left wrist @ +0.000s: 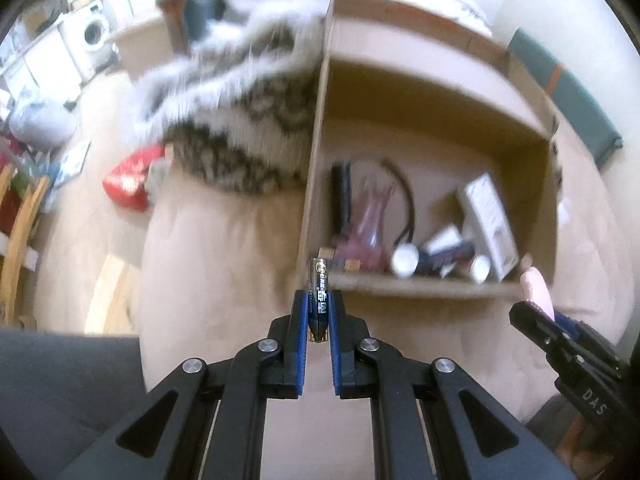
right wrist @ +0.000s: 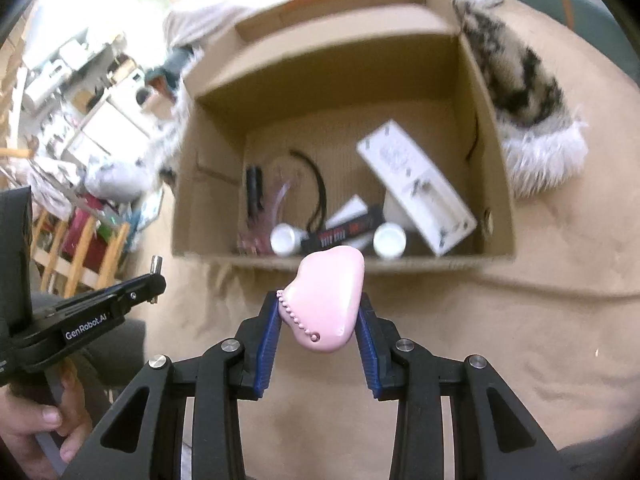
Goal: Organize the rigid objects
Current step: 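Lower the earbud case and battery into the box and open both tools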
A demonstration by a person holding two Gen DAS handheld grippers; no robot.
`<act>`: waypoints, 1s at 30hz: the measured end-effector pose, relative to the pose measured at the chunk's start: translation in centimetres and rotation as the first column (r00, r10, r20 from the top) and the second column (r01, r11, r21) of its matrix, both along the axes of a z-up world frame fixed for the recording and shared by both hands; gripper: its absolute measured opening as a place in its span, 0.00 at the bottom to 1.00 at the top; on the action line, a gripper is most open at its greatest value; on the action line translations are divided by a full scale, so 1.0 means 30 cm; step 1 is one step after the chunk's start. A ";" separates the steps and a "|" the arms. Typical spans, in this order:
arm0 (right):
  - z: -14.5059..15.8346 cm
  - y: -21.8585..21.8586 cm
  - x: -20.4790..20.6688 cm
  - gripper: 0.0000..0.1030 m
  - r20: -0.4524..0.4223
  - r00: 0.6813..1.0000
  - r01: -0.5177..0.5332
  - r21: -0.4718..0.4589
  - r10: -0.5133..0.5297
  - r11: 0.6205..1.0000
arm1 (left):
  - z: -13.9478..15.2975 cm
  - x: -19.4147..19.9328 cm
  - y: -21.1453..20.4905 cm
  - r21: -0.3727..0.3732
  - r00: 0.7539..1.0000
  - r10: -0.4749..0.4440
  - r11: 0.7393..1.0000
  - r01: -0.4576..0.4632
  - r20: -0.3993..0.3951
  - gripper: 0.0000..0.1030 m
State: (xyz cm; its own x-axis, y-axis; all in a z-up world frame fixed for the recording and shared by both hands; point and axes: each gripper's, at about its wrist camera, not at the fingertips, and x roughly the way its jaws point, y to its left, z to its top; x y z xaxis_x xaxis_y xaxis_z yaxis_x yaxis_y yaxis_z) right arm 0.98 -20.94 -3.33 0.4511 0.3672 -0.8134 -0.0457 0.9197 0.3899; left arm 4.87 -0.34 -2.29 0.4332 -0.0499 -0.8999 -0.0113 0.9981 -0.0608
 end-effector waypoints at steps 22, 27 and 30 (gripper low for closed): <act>-0.041 -0.056 0.305 0.37 0.055 0.998 0.009 -0.022 -0.008 1.000 | -0.085 0.294 -0.159 0.042 0.988 -0.154 0.987 0.153 0.026 0.09; -0.106 -0.036 0.325 0.37 -0.005 1.000 0.003 -0.042 -0.003 0.999 | -0.167 0.311 -0.175 -0.001 0.985 -0.170 0.985 0.170 -0.034 0.09; -0.129 -0.022 0.338 0.37 -0.021 1.000 -0.002 -0.048 0.001 0.999 | -0.182 0.318 -0.185 0.019 0.984 -0.175 0.984 0.175 -0.020 0.09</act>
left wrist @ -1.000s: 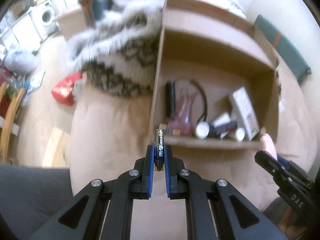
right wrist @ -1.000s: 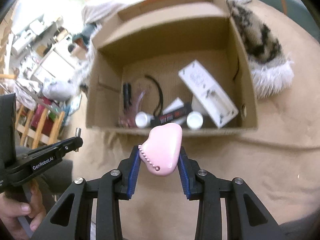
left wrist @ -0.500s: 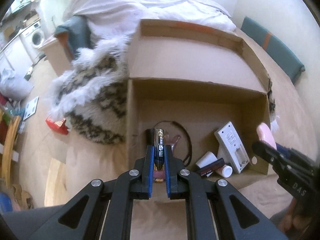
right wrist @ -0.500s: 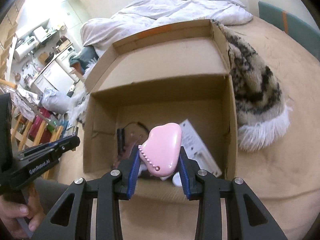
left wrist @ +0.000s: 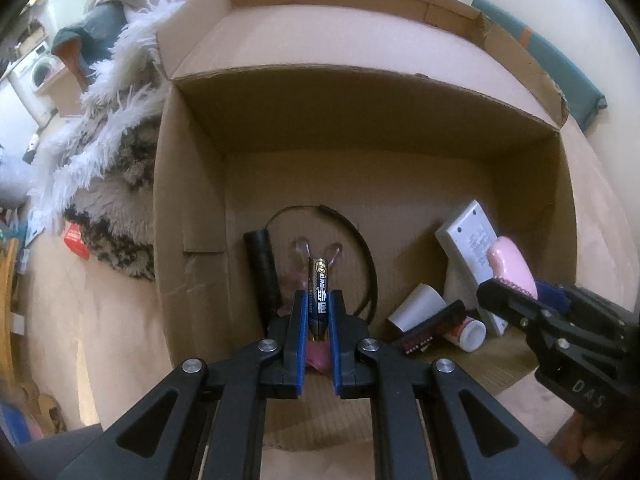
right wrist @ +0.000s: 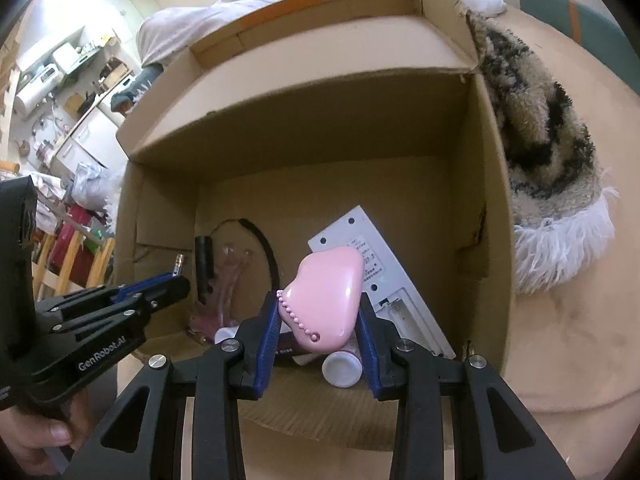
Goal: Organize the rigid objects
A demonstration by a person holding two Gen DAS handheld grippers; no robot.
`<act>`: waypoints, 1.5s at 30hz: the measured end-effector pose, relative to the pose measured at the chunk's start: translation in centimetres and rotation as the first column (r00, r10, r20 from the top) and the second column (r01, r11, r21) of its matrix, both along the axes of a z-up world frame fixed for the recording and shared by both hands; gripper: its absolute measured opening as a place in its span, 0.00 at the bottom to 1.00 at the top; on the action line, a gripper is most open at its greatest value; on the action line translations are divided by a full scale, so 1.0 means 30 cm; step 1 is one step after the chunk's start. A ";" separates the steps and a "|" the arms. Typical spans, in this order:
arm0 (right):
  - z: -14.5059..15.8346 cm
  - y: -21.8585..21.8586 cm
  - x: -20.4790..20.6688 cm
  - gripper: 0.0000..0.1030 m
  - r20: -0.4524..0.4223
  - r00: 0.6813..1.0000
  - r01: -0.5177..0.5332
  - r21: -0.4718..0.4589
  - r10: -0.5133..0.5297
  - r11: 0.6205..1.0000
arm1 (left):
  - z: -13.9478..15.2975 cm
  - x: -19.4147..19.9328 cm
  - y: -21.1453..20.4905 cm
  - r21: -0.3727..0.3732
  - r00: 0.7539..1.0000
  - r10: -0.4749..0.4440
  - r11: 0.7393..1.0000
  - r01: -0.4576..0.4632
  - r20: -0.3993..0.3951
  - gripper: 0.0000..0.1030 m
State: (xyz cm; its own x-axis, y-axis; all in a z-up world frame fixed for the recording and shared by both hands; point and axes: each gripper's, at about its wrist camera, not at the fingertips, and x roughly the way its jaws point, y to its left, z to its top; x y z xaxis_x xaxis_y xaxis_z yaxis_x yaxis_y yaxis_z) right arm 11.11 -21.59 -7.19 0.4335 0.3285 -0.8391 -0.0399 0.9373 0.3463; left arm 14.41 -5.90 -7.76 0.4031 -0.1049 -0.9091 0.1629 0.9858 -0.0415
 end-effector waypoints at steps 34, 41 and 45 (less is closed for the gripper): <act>0.014 -0.022 0.017 0.59 0.049 0.998 0.031 0.030 -0.033 0.999 | 0.039 -0.012 -0.001 0.053 0.997 0.039 0.998 -0.043 0.074 0.55; 0.024 -0.050 0.003 0.78 0.056 0.996 0.068 0.053 -0.071 0.996 | 0.042 -0.013 0.028 0.028 0.998 0.045 0.999 -0.046 0.044 0.55; 0.038 -0.063 -0.013 1.00 0.070 0.993 0.086 0.056 -0.090 0.995 | 0.053 -0.032 0.025 0.043 0.998 0.033 0.998 -0.035 0.055 0.56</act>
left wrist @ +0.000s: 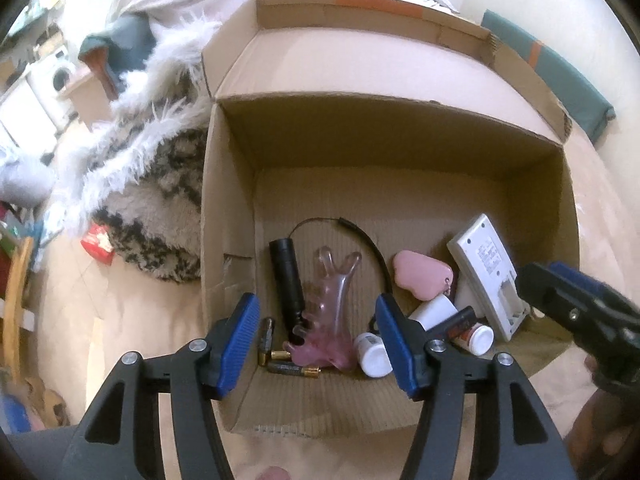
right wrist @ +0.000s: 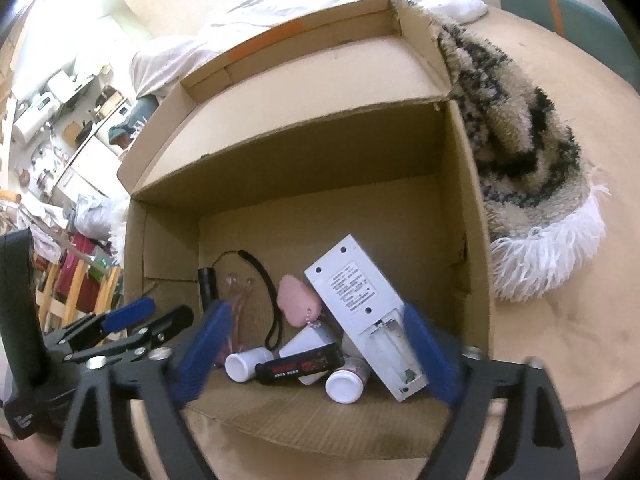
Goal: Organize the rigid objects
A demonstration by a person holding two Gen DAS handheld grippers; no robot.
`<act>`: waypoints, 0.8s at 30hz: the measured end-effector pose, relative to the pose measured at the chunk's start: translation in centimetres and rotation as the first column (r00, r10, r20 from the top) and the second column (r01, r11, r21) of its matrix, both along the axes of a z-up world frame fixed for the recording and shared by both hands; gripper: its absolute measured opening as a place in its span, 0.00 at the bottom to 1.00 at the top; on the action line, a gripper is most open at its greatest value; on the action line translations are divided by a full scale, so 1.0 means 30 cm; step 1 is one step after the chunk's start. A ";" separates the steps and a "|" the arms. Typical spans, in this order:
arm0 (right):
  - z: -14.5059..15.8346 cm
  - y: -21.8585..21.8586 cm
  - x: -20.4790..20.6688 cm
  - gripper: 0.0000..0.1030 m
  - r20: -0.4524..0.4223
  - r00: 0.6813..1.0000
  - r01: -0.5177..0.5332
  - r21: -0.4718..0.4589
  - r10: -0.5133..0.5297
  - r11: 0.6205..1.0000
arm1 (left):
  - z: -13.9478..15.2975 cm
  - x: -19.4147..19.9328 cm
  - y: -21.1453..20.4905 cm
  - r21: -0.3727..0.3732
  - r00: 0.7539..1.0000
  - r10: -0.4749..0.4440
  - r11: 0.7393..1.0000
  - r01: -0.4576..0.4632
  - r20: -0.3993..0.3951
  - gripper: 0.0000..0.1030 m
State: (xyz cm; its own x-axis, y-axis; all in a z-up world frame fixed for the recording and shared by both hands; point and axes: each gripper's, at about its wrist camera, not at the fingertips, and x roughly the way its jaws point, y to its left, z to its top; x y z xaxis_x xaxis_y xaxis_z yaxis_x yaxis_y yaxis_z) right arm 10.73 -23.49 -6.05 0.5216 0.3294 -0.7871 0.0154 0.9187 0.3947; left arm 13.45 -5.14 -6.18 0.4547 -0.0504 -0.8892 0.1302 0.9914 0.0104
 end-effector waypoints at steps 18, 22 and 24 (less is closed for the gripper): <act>0.099 0.033 -0.225 1.00 -0.013 1.000 -0.014 -0.042 0.014 0.999 | 0.135 -0.241 0.171 -0.173 0.997 0.079 0.982 -0.081 -0.015 1.00; 0.192 0.048 -0.300 1.00 0.079 0.997 0.001 -0.063 0.004 0.998 | 0.235 -0.317 0.181 -0.143 0.993 0.067 0.988 -0.053 0.092 1.00; 0.237 0.050 -0.332 1.00 0.126 0.992 0.013 -0.075 -0.004 0.997 | 0.290 -0.349 0.193 -0.131 0.985 0.064 0.990 -0.043 0.159 1.00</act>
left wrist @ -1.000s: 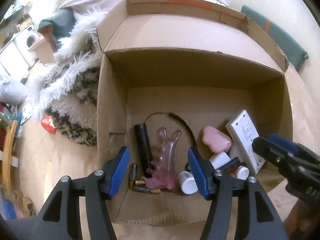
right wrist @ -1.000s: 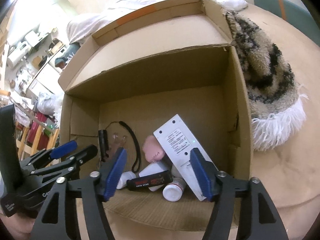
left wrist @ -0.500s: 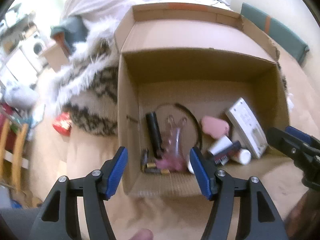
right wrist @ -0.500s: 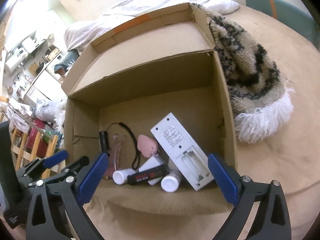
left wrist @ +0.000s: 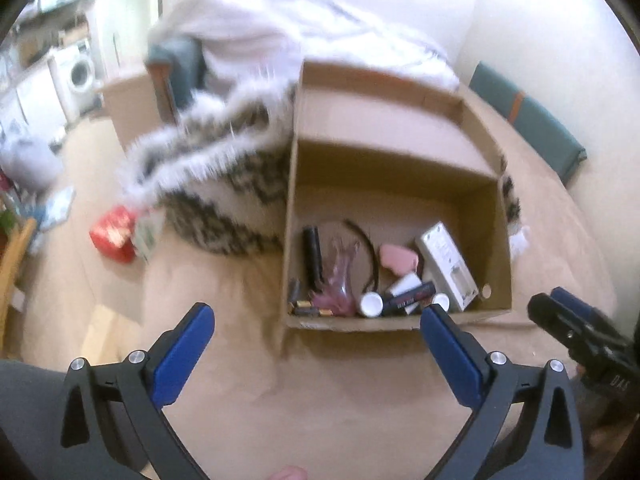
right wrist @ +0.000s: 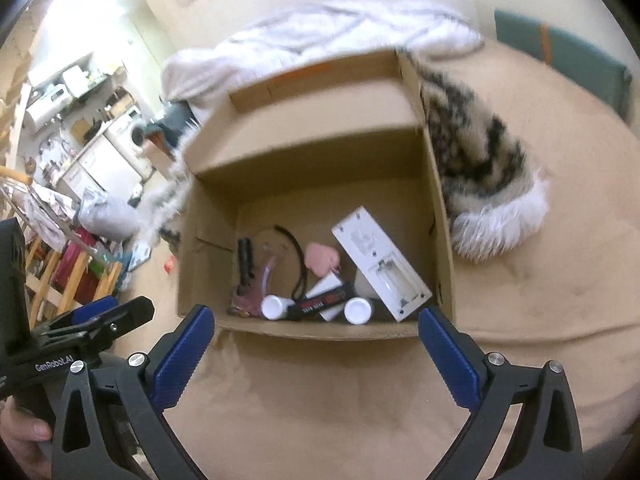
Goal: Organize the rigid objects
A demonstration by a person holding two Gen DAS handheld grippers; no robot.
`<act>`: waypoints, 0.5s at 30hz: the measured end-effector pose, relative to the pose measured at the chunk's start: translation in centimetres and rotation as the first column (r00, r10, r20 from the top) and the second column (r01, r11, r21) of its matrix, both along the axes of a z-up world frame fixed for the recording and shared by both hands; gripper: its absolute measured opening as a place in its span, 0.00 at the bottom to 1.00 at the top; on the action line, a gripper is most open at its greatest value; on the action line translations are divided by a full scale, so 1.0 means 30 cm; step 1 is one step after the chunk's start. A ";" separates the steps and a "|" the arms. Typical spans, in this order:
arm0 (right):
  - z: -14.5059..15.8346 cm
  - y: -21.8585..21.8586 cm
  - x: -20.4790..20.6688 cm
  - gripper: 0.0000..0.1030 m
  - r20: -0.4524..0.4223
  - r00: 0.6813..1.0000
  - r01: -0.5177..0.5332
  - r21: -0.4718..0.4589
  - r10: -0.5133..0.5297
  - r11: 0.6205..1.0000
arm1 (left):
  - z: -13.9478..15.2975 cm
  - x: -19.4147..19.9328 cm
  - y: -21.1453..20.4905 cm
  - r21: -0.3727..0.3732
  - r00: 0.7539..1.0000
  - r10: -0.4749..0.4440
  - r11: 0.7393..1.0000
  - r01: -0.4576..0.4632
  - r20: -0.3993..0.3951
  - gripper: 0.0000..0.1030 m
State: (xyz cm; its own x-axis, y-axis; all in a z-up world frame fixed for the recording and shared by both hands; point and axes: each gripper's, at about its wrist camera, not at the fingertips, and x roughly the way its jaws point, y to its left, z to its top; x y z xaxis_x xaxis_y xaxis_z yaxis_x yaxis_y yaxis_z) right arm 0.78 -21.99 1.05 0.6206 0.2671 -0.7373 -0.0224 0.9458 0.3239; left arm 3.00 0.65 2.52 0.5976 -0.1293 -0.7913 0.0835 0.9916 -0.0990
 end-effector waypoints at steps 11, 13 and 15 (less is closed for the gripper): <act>0.114 0.005 -0.103 1.00 0.163 0.987 0.019 -0.071 -0.007 0.997 | 0.073 -0.080 0.028 0.056 0.986 0.016 0.998 -0.026 0.166 1.00; 0.083 0.003 -0.125 1.00 0.190 0.982 0.035 -0.080 -0.019 0.996 | 0.029 -0.081 0.028 0.051 0.987 0.003 0.999 -0.011 0.159 1.00; 0.032 0.007 -0.131 1.00 0.184 0.983 0.037 -0.102 -0.018 0.994 | -0.009 -0.069 0.034 0.056 0.992 0.011 0.998 -0.018 0.128 1.00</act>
